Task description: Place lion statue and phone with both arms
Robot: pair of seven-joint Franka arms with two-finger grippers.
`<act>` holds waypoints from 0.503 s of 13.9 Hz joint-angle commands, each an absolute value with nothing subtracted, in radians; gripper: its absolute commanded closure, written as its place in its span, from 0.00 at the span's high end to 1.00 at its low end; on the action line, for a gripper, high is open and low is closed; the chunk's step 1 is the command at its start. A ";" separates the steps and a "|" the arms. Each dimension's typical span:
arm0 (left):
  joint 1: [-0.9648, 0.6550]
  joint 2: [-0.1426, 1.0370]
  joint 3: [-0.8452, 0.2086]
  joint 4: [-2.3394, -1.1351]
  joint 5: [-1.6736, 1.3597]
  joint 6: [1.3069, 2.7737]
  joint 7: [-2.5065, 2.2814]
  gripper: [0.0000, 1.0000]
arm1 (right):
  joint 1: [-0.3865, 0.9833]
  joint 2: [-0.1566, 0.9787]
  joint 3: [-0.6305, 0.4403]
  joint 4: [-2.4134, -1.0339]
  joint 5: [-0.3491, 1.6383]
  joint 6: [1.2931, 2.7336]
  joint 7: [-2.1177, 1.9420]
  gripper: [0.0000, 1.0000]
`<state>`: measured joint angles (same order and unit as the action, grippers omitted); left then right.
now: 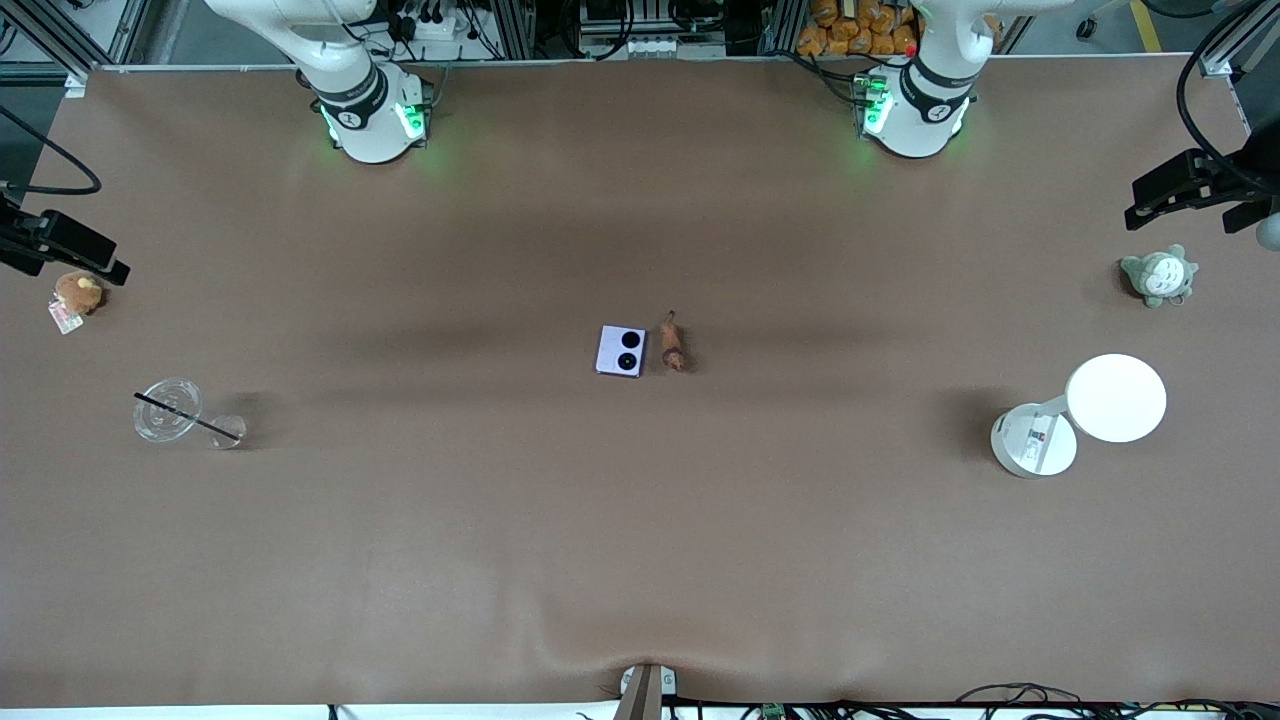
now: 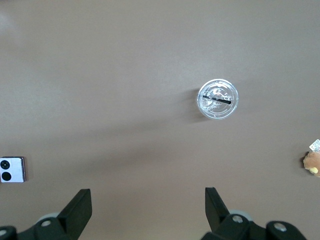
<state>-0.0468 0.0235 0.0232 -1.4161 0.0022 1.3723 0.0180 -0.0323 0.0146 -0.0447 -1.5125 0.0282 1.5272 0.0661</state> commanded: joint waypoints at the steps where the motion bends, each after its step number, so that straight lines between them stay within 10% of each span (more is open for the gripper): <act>1: -0.041 0.018 0.025 -1.407 0.005 1.361 0.018 1.00 | -0.032 0.005 -0.041 -1.519 0.026 1.532 0.058 1.00; 7: -0.054 0.029 0.018 -1.428 -0.003 1.355 0.012 1.00 | -0.031 0.003 -0.040 -1.519 0.026 1.522 0.058 1.00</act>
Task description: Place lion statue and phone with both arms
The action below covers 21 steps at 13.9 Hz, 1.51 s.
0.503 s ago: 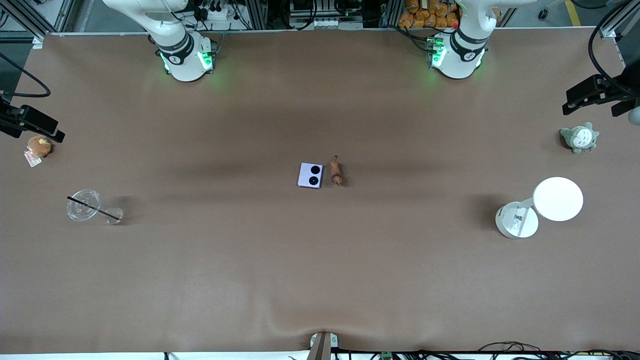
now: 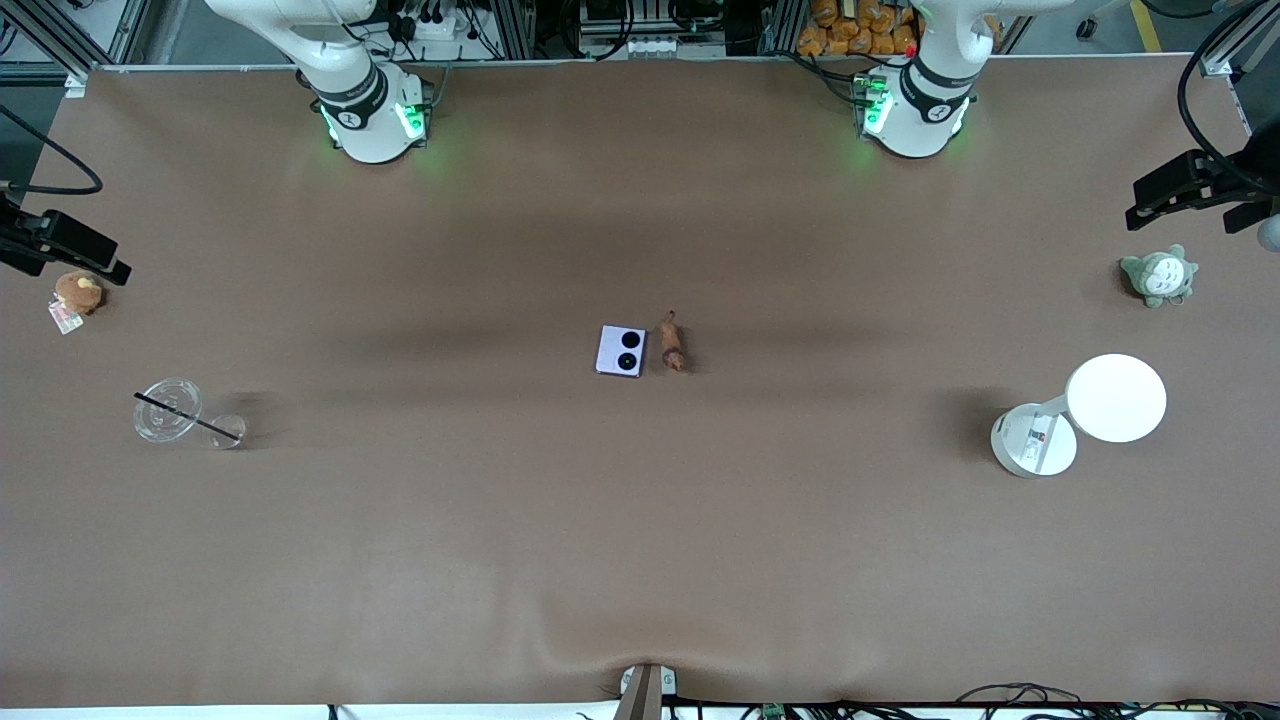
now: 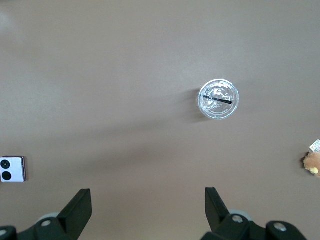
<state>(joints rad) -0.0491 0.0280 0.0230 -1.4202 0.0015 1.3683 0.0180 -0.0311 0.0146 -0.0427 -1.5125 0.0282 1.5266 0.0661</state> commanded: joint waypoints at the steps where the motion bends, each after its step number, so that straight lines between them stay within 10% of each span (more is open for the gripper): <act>1: -0.058 0.029 0.012 -1.436 -0.011 1.355 0.009 1.00 | -0.031 0.003 -0.040 -1.517 0.026 1.520 0.058 1.00; 10: -0.089 0.202 -0.196 -1.433 -0.020 1.488 -0.190 1.00 | -0.029 0.003 -0.040 -1.519 0.026 1.520 0.058 1.00; 21: -0.458 0.478 -0.196 -1.424 -0.006 1.848 -0.596 1.00 | -0.017 0.005 -0.040 -1.517 0.025 1.525 0.058 1.00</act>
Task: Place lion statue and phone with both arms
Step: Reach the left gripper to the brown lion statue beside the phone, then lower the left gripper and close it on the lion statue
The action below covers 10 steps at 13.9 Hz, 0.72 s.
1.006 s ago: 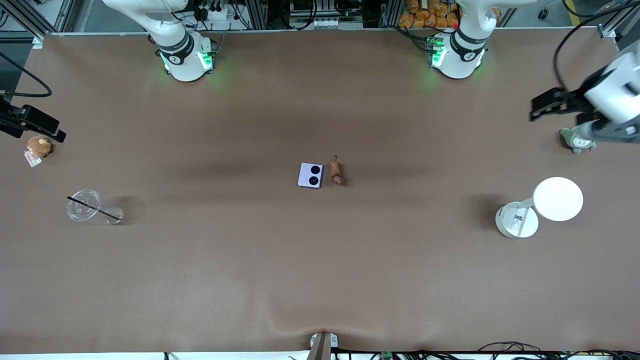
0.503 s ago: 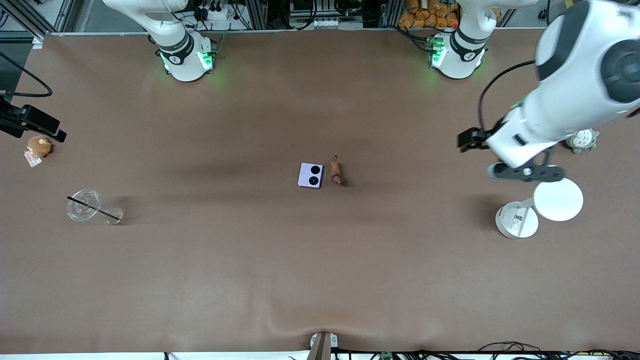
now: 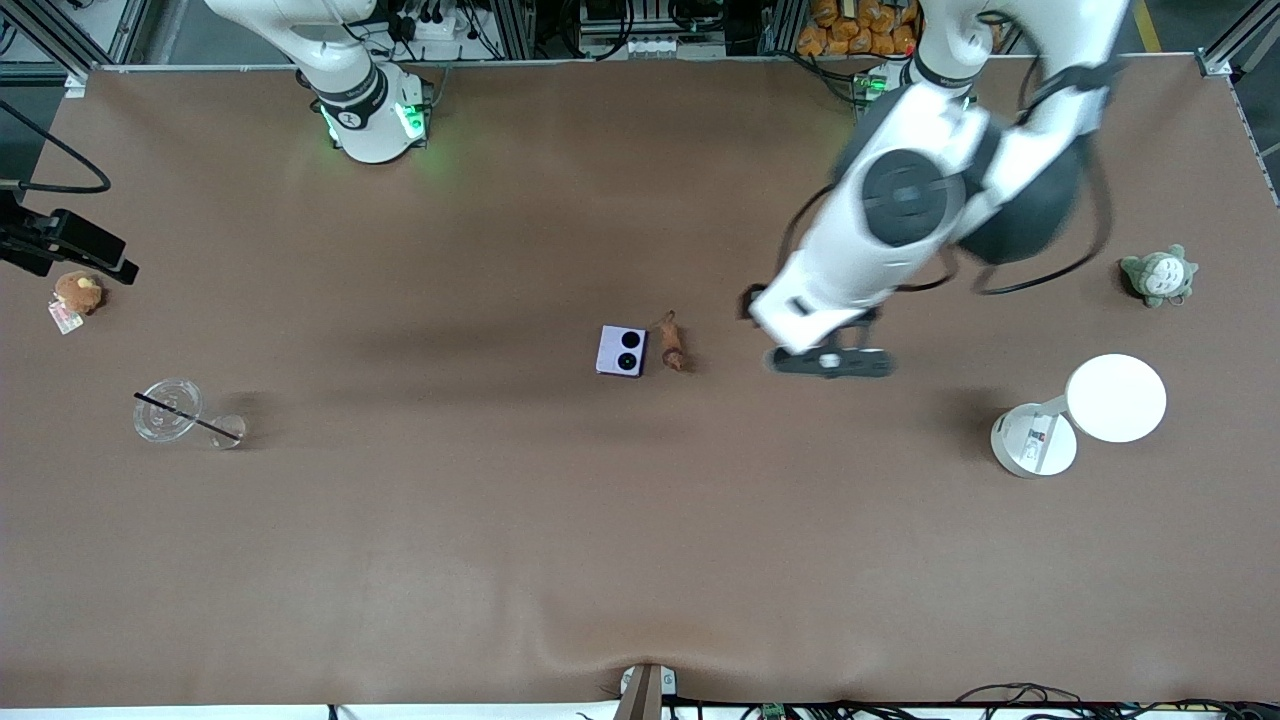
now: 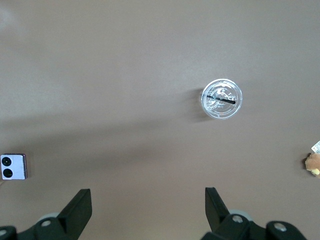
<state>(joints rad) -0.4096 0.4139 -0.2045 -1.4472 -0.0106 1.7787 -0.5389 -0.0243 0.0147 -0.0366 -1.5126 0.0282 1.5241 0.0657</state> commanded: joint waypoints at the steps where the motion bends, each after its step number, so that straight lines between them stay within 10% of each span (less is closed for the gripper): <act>1: -0.480 0.510 -0.193 -1.425 -0.005 1.894 -0.626 1.00 | -0.012 0.005 -0.040 -1.517 0.025 1.525 0.060 1.00; 10: -0.598 0.733 -0.187 -1.442 0.130 2.207 -0.818 1.00 | 0.000 0.006 -0.040 -1.517 0.025 1.520 0.060 1.00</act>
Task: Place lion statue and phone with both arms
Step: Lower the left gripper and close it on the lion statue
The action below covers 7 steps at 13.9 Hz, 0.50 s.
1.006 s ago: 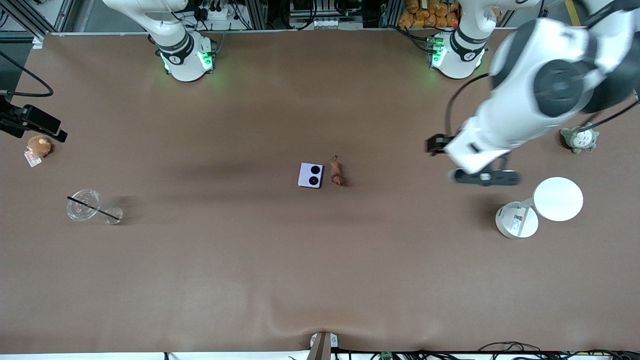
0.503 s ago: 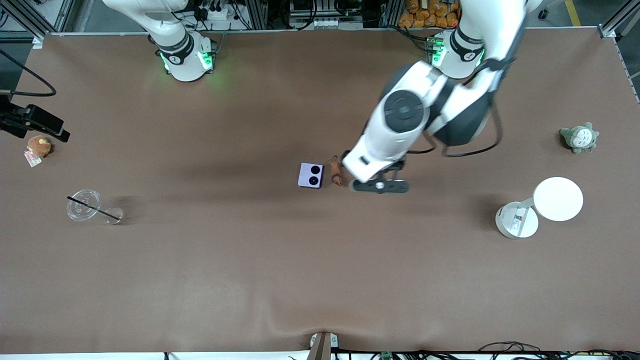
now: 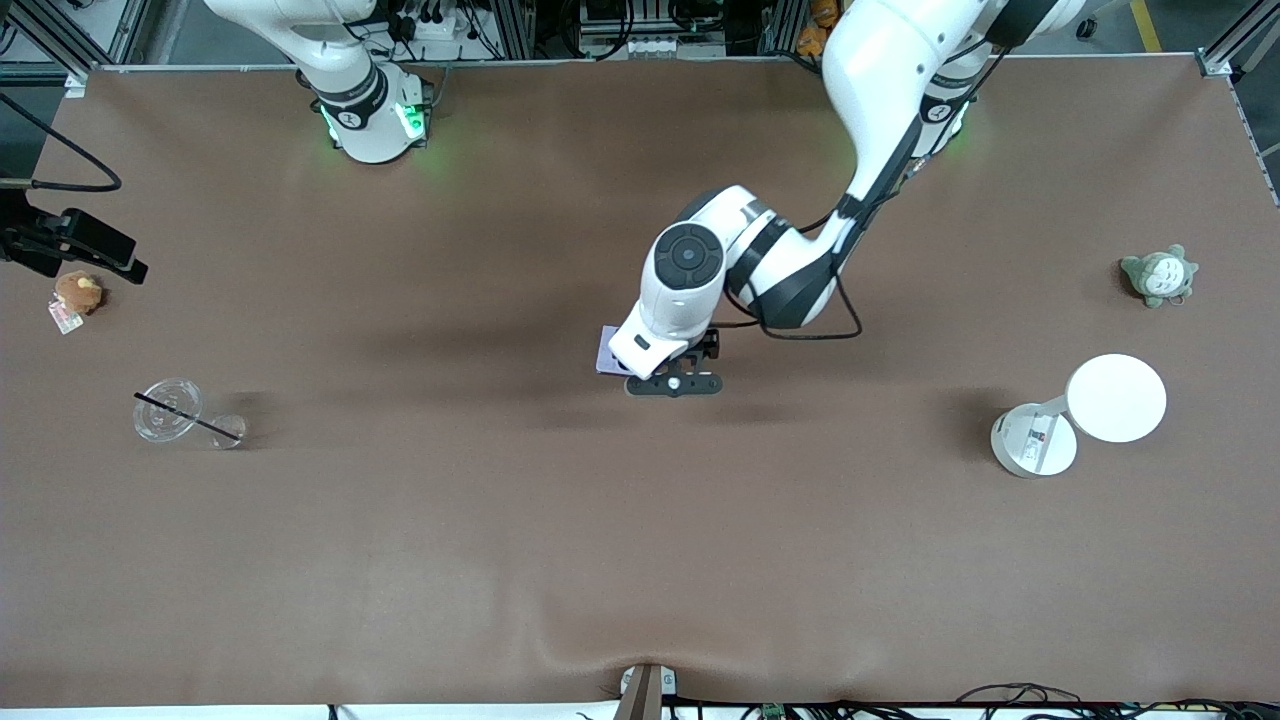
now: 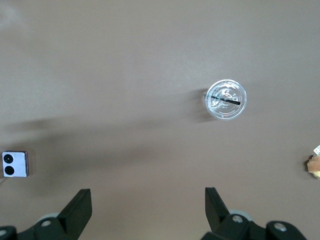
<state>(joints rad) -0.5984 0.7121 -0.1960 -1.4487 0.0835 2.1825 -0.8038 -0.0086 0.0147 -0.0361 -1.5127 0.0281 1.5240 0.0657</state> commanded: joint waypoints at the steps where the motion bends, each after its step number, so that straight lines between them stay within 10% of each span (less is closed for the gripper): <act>1: -0.597 0.733 -0.187 -1.454 0.136 2.206 -0.818 1.00 | 0.005 0.008 -0.040 -1.517 0.025 1.520 0.060 1.00; 7: -0.595 0.723 -0.189 -1.512 0.126 2.206 -0.906 1.00 | 0.018 0.018 -0.040 -1.520 0.025 1.517 0.066 1.00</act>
